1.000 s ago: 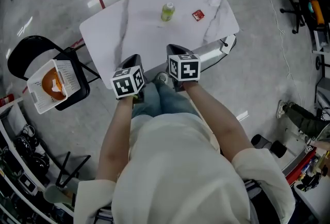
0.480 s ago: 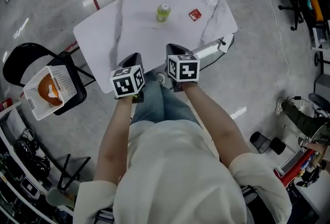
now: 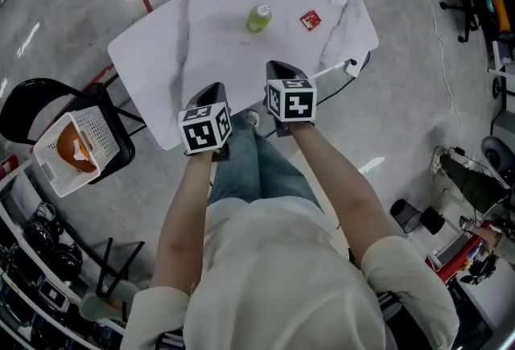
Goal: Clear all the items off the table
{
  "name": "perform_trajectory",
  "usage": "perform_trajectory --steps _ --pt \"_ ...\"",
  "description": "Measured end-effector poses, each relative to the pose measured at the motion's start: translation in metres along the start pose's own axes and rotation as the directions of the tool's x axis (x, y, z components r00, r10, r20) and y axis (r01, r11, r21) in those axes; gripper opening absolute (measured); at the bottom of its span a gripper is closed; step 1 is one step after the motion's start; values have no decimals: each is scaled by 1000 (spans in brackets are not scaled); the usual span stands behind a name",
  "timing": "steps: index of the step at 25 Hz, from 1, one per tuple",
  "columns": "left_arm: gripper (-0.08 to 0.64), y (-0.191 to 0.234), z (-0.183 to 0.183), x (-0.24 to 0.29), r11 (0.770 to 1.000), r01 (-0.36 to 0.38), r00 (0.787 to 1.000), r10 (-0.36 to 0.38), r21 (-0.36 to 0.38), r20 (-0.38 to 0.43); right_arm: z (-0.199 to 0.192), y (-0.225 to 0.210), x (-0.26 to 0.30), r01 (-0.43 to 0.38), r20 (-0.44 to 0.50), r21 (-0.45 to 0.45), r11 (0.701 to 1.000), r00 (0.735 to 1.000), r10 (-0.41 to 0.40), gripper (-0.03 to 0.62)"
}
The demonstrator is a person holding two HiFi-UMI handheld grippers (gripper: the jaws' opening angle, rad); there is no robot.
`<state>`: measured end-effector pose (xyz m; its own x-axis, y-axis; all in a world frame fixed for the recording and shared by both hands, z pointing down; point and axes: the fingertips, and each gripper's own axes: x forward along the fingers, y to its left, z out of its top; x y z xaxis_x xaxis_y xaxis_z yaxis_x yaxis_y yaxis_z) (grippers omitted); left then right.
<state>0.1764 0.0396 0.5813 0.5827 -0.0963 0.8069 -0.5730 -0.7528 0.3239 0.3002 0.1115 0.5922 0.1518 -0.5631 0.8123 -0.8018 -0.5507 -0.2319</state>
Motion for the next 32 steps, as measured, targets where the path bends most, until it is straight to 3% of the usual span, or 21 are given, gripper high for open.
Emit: perform_trajectory --steps 3,5,22,32 --pt "9 3 1 13 1000 1 1000 -1 3 -15 5 -4 16 -2 -7 1 1000 1000 2 2" --pt "8 6 2 22 1000 2 1000 -2 0 -21 7 -6 28 -11 -17 -4 1000 1000 11 54" --pt "8 40 6 86 999 -21 997 18 -31 -79 11 -31 120 3 -69 -5 1000 998 -3 263" --pt "8 53 7 114 999 -23 994 20 -33 -109 18 -40 165 11 -67 -20 1000 998 -13 319"
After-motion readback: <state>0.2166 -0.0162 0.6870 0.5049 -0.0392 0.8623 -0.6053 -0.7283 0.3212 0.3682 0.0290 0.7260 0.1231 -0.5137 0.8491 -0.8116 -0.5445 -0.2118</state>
